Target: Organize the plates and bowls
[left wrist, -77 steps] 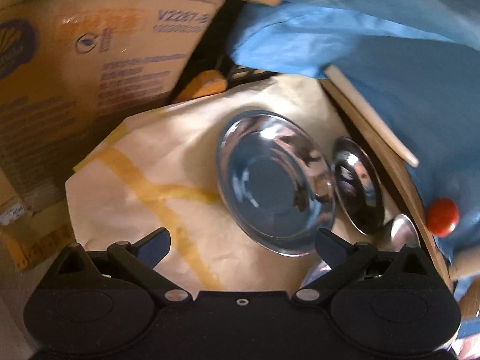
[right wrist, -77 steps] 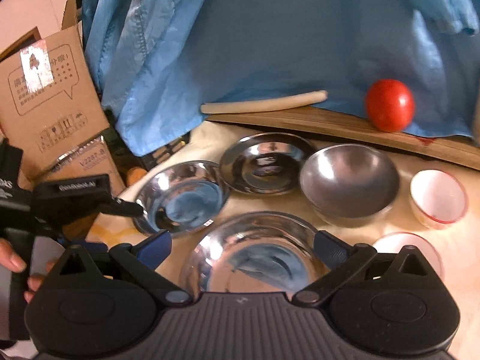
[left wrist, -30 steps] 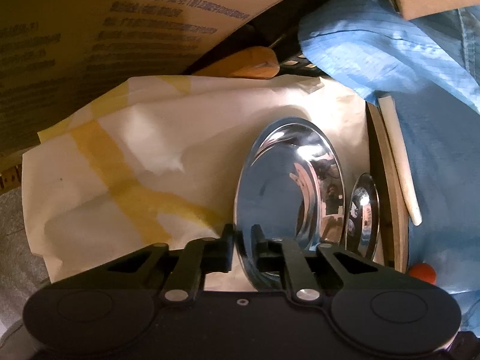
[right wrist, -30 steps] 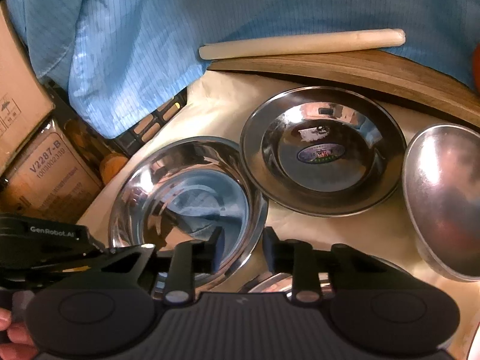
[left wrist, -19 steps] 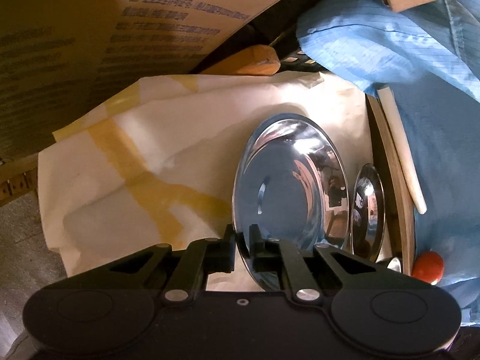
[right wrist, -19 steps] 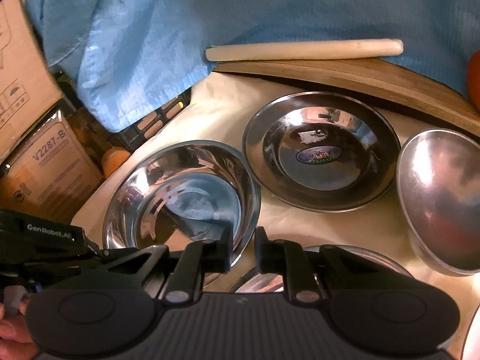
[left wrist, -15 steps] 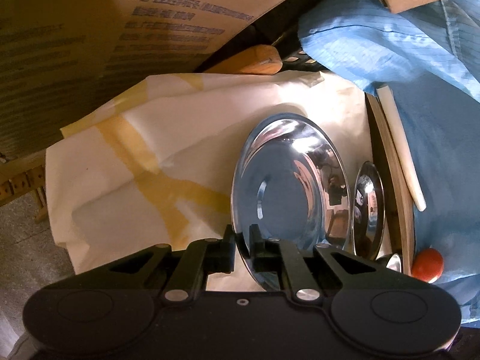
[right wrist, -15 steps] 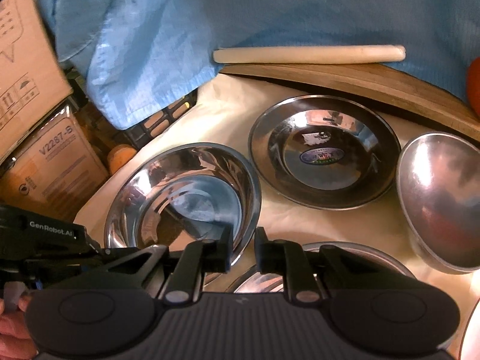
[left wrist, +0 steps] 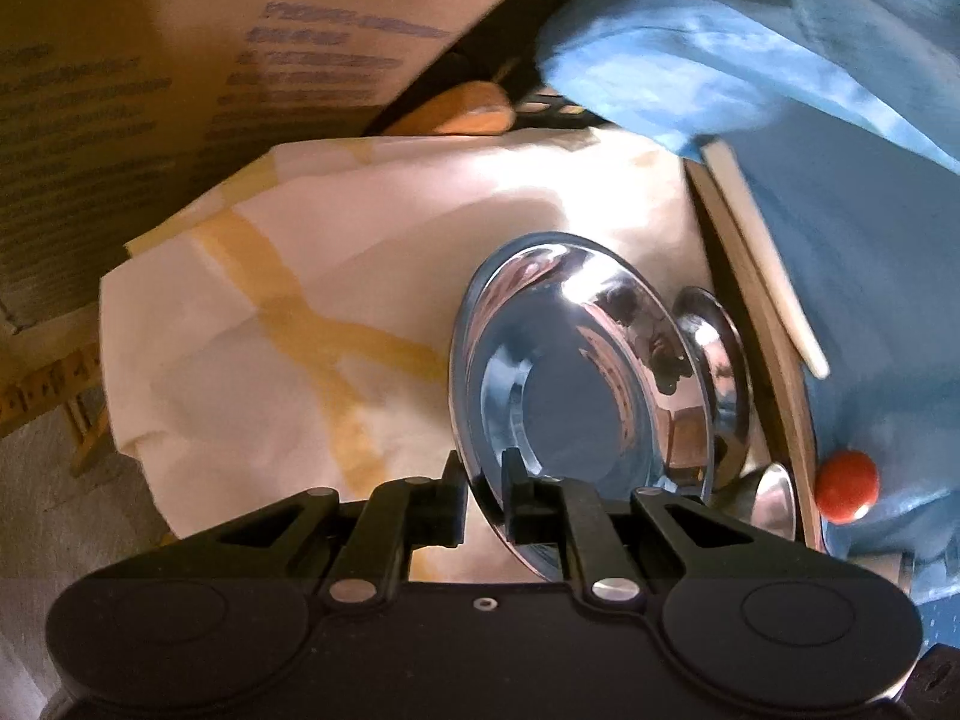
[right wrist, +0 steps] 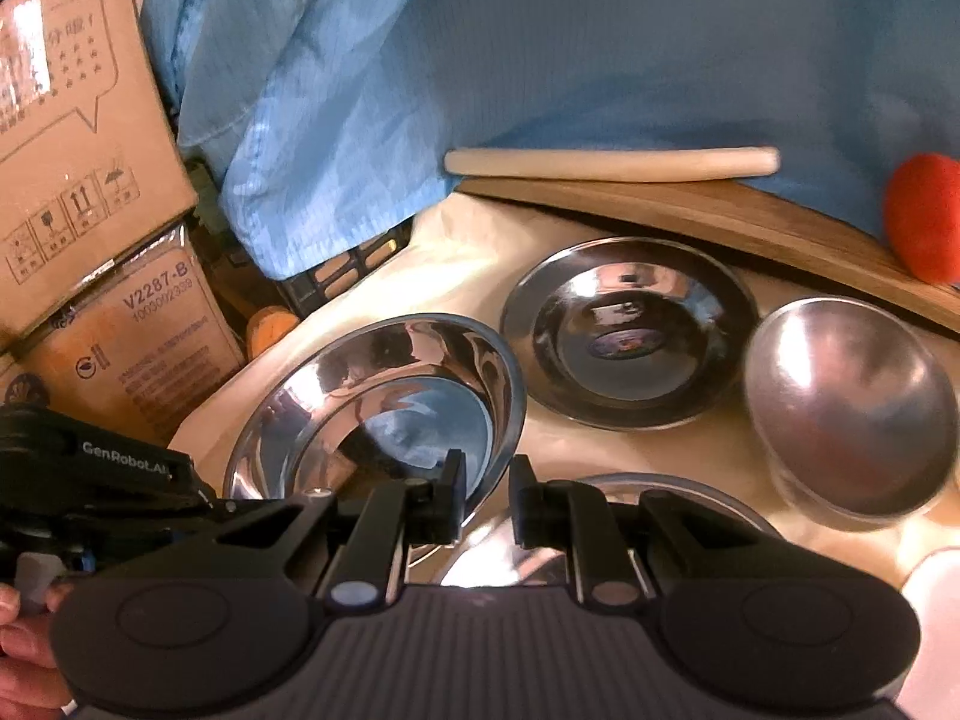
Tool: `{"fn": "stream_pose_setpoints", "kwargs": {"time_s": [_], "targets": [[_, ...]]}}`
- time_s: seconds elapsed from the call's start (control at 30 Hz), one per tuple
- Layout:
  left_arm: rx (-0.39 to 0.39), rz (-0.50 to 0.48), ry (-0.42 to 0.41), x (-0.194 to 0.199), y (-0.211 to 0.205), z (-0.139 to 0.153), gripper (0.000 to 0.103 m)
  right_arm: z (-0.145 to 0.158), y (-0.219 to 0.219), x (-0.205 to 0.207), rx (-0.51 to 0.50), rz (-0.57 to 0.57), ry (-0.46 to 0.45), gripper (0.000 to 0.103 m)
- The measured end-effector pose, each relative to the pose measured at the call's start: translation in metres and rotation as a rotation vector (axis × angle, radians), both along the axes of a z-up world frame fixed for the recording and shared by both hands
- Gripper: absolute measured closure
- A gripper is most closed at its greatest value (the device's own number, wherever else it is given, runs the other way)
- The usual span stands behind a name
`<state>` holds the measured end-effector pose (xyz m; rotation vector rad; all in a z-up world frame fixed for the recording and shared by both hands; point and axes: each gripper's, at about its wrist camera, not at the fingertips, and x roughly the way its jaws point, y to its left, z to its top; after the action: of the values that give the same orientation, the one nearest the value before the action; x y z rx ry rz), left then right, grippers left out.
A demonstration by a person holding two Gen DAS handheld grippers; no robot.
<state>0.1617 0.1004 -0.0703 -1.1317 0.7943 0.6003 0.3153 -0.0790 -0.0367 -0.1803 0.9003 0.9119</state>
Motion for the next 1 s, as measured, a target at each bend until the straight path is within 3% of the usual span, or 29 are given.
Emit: {"fn": "stream_pose_setpoints", "kwargs": {"time_s": [0.53, 0.83, 1.0], "targets": [[0.110, -0.291, -0.047, 0.046, -0.052, 0.014, 0.091, 0.022, -0.083, -0.013, 0.022, -0.188, -0.052, 0.084], [0.285, -0.500, -0.024, 0.061, -0.087, 0.026, 0.090, 0.019, -0.114, -0.026, 0.012, -0.260, -0.028, 0.083], [0.314, -0.558, 0.009, 0.064, -0.094, 0.025, 0.089, 0.017, -0.121, -0.032, 0.002, -0.272, -0.004, 0.082]]}}
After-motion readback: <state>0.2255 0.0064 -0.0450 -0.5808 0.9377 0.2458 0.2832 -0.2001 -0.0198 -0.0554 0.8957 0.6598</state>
